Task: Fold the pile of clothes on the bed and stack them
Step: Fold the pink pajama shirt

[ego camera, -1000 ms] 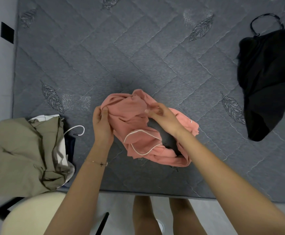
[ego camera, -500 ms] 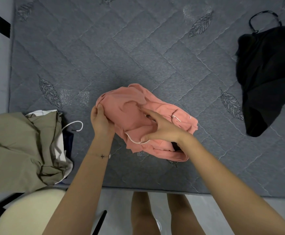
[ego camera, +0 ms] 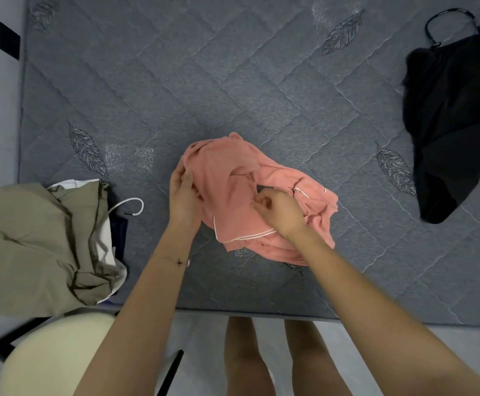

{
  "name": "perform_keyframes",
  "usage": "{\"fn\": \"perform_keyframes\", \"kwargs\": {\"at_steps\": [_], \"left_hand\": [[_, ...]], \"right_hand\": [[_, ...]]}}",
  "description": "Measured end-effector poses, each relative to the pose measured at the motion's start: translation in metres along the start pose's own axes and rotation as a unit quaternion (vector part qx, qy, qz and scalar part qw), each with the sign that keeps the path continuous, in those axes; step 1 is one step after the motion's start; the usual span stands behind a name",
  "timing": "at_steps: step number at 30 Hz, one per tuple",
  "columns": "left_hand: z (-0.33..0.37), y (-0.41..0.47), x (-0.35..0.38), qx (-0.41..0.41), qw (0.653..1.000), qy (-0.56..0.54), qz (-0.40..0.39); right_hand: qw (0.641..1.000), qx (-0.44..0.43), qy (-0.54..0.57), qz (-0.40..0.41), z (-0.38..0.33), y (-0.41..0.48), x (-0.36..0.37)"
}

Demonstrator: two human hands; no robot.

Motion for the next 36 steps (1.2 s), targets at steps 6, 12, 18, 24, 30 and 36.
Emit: {"fn": "perform_keyframes", "kwargs": {"at_steps": [6,12,18,24,30,36], "left_hand": [[-0.004,-0.016,-0.014,0.118,0.966,0.228,-0.029],[0.009,-0.04,0.0,0.394,0.649,0.65,-0.03],[0.032,-0.055,0.035,0.528,0.623,0.567,-0.106],[0.044,-0.04,0.052,0.373,0.748,0.505,-0.214],[0.053,-0.026,0.055,0.272,0.801,0.497,-0.193],[0.049,-0.021,0.061,0.163,0.872,0.424,-0.183]], "right_hand": [[0.966,0.027,0.252,0.041,-0.004,-0.009,-0.012],[0.922,0.062,0.38,0.038,-0.024,-0.003,-0.036],[0.904,0.051,0.423,-0.044,-0.063,0.0,-0.058],[0.874,0.077,0.479,-0.021,-0.065,0.004,-0.063],[0.861,0.132,0.487,0.062,-0.011,-0.011,-0.058],[0.985,0.028,0.167,-0.042,0.003,-0.031,-0.022]]}}
Point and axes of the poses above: each hand's wrist, its own y-axis towards the middle knuckle, its own x-axis out of the palm, z = x × y, the point moved 7 cm from there along y, towards the middle knuckle, and after that the axes turned 1 degree about -x, right-handed, at the moved point
